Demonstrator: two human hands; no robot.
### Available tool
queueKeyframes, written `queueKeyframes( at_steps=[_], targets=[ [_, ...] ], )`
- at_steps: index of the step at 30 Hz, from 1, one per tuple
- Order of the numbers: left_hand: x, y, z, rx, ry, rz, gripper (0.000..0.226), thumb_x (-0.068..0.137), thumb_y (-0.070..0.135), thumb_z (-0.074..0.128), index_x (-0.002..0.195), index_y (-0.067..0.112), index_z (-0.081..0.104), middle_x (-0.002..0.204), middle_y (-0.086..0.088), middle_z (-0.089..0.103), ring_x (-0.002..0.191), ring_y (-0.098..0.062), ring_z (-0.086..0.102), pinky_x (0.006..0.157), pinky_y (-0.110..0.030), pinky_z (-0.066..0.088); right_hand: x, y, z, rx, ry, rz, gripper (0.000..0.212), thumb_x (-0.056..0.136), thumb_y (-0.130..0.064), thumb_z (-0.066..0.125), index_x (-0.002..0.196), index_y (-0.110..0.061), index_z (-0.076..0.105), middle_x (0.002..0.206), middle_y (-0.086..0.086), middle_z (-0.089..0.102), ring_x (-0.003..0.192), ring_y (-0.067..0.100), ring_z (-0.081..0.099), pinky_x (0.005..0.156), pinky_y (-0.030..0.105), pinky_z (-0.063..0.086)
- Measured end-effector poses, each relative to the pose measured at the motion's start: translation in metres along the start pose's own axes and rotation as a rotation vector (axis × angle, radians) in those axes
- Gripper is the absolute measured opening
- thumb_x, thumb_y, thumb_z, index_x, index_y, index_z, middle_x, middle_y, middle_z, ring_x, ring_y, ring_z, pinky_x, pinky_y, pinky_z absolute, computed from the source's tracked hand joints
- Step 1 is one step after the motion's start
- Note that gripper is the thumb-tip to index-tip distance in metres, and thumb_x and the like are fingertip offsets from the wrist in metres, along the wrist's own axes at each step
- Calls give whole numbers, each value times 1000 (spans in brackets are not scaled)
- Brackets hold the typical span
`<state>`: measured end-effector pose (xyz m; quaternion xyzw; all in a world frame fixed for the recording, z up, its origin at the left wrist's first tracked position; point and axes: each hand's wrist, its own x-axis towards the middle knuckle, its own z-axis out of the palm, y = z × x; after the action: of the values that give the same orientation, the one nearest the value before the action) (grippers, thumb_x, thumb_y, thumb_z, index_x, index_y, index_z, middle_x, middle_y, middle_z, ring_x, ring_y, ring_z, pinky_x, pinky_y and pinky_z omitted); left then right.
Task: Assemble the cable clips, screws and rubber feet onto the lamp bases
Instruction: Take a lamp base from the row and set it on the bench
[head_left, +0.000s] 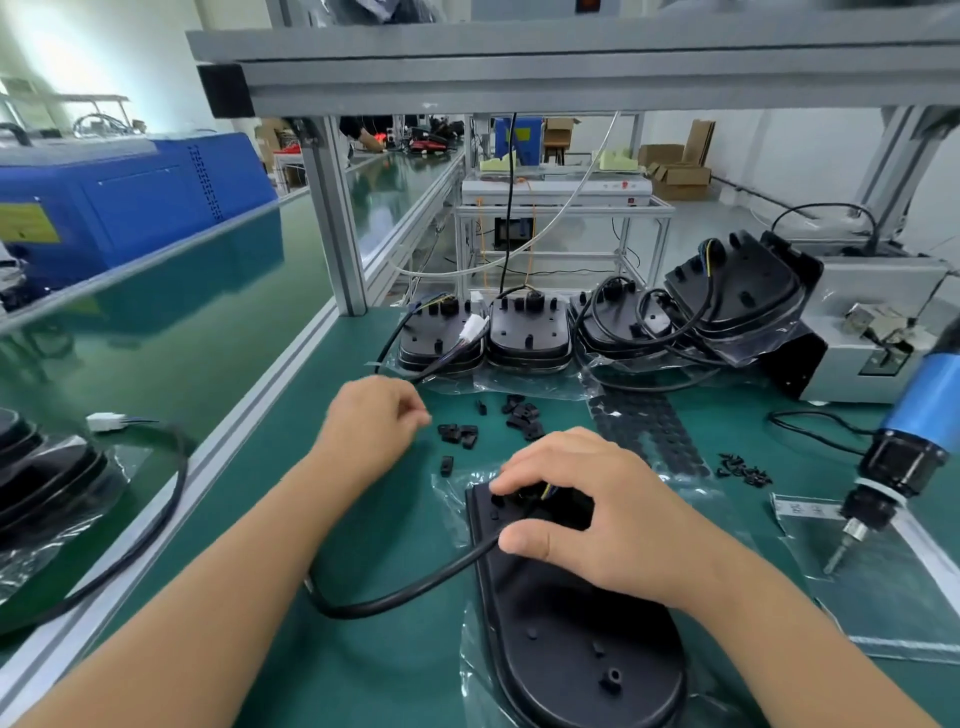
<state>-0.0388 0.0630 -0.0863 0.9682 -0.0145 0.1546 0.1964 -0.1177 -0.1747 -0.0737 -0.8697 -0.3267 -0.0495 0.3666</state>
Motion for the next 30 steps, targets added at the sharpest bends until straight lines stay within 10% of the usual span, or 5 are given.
queueKeyframes(
  at_steps=[6, 11, 19, 26, 30],
  targets=[
    [9, -20, -1, 219, -88, -219, 27, 91, 29, 65, 89, 3, 65, 95, -14, 66, 92, -32, 59, 74, -33, 45, 5, -2, -8, 28, 96, 11, 38, 76, -65, 58, 100, -38, 70, 103, -24, 66, 111, -1, 54, 97, 22, 41],
    [14, -11, -38, -696, -143, -351, 16, 85, 20, 73, 78, 8, 65, 55, 1, 65, 45, -6, 56, 43, -15, 42, 26, -9, -8, 138, 113, 118, 14, 91, -38, 63, 96, -32, 74, 84, -27, 70, 79, -4, 64, 73, 13, 47],
    [6, 29, -53, -1178, -503, -490, 19, 92, 22, 62, 77, 10, 62, 67, -2, 57, 57, -6, 47, 40, -10, 38, 98, -45, 12, 471, -129, 579, 40, 97, -45, 51, 102, -7, 62, 87, 13, 74, 56, 12, 66, 44, 17, 41],
    [10, 26, -47, -946, -447, -542, 31, 90, 36, 64, 73, 11, 62, 57, -3, 55, 42, -10, 45, 43, -18, 31, 100, -56, 31, 746, -62, 749, 17, 94, -16, 55, 78, -12, 61, 43, -6, 55, 31, 0, 38, 34, 11, 23],
    [11, 33, -40, -1103, -594, -576, 28, 95, 30, 57, 82, 7, 64, 68, -4, 55, 54, -13, 50, 46, -22, 45, 98, -65, 44, 754, -57, 774, 13, 98, -24, 49, 97, -15, 59, 39, -5, 54, 29, 1, 39, 34, 8, 25]
  ],
)
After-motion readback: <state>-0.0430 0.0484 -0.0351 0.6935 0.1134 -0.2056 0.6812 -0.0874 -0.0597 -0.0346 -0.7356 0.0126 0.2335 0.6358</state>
